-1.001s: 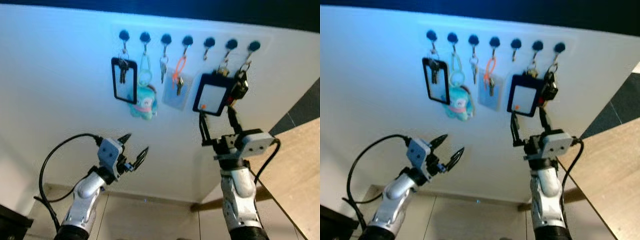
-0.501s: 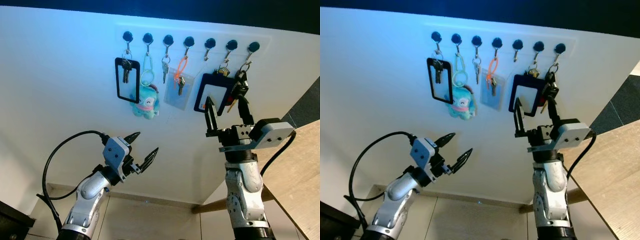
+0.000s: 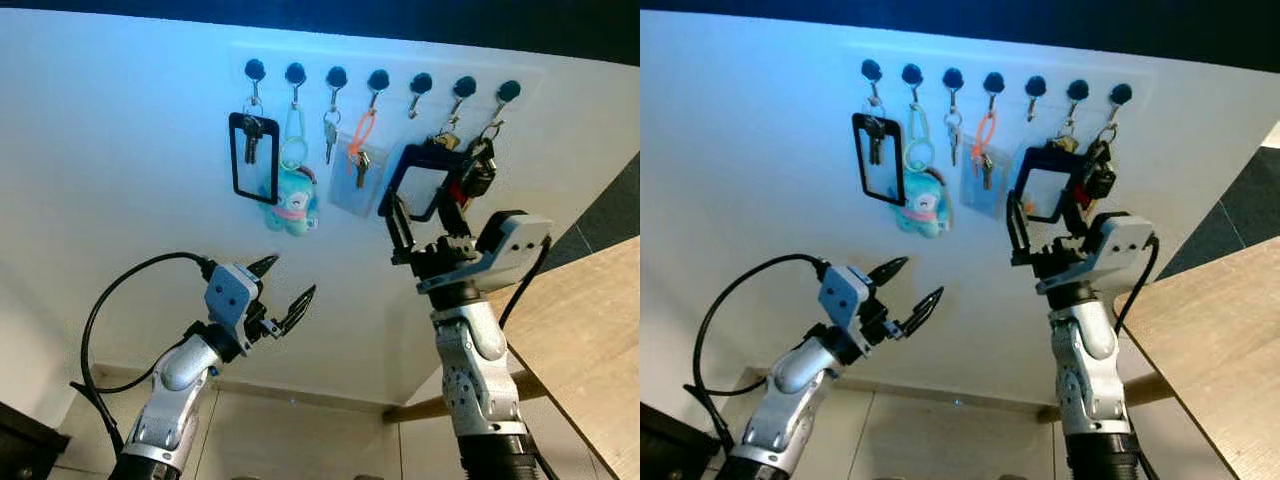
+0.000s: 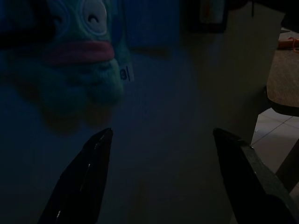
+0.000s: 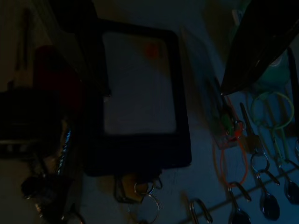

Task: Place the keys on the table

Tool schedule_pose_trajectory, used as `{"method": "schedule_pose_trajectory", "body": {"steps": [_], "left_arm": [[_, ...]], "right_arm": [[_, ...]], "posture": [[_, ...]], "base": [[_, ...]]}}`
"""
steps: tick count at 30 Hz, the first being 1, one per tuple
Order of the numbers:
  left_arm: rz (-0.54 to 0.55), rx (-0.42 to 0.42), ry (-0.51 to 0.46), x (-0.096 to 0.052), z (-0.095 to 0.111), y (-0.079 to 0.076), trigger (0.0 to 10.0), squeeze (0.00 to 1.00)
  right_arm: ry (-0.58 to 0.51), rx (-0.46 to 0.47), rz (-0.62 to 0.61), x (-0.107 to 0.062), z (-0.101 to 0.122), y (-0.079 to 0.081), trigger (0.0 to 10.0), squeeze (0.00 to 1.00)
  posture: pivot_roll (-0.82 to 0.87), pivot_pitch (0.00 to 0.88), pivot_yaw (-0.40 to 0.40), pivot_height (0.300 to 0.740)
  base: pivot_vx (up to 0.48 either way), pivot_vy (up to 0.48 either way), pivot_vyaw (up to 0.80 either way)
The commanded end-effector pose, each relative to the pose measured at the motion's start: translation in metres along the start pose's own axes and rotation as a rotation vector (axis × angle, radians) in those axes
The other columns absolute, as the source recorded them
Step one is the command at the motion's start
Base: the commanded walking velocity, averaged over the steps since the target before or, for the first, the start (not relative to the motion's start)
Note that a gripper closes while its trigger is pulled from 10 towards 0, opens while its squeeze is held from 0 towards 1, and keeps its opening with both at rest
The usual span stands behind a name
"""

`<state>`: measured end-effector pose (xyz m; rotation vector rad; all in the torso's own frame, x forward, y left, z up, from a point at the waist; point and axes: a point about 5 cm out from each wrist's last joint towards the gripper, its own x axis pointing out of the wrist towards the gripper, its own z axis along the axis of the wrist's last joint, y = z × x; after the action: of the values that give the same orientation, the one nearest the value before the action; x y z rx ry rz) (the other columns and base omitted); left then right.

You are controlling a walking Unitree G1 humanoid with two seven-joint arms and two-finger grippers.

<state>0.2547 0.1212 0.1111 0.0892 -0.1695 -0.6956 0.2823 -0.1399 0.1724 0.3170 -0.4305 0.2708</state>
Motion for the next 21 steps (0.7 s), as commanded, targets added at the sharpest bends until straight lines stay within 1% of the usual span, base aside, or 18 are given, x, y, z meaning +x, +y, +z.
{"method": "schedule_pose_trajectory", "body": {"steps": [1,6,9,12,13,16,17,21], "left_arm": [[-0.008,-0.005,0.008,-0.001,0.001,-0.002,10.0,0.0],[-0.014,-0.006,0.01,-0.002,0.003,-0.004,10.0,0.0],[-0.013,-0.005,0.015,-0.003,0.003,-0.004,10.0,0.0],[-0.017,-0.003,0.017,-0.004,0.004,-0.004,10.0,0.0],[-0.023,-0.001,0.02,-0.004,0.004,-0.005,10.0,0.0],[-0.026,0.0,0.023,-0.004,0.004,-0.005,10.0,0.0],[-0.032,0.002,0.024,-0.004,0.005,-0.006,10.0,0.0],[-0.036,0.01,0.018,-0.003,0.007,-0.005,10.0,0.0]], "right_arm": [[0.01,-0.013,-0.002,0.002,0.001,-0.002,10.0,0.0],[-0.006,-0.038,-0.004,0.0,0.007,-0.002,10.0,0.0],[-0.016,-0.078,-0.058,-0.008,0.009,-0.01,10.0,0.0],[-0.02,-0.092,-0.077,-0.011,0.01,-0.013,10.0,0.0],[-0.038,-0.115,-0.109,-0.014,0.014,-0.017,10.0,0.0],[-0.055,-0.137,-0.133,-0.016,0.018,-0.021,10.0,0.0],[-0.061,-0.142,-0.148,-0.017,0.021,-0.024,10.0,0.0],[-0.056,-0.13,-0.153,-0.016,0.02,-0.026,10.0,0.0]], "posture": [[0.08,0.06,-0.055,0.74],[0.08,0.063,-0.057,0.74],[0.08,0.065,-0.056,0.74],[0.08,0.065,-0.056,0.74],[0.08,0.068,-0.049,0.74],[0.08,0.068,-0.047,0.74],[0.08,0.071,-0.045,0.74],[0.08,0.072,-0.043,0.74]], "base": [[0.0,0.0,0.0],[0.0,0.0,0.0],[0.0,0.0,0.0],[0.0,0.0,0.0],[0.0,0.0,0.0],[0.0,0.0,0.0],[0.0,0.0,0.0],[0.0,0.0,0.0]]}}
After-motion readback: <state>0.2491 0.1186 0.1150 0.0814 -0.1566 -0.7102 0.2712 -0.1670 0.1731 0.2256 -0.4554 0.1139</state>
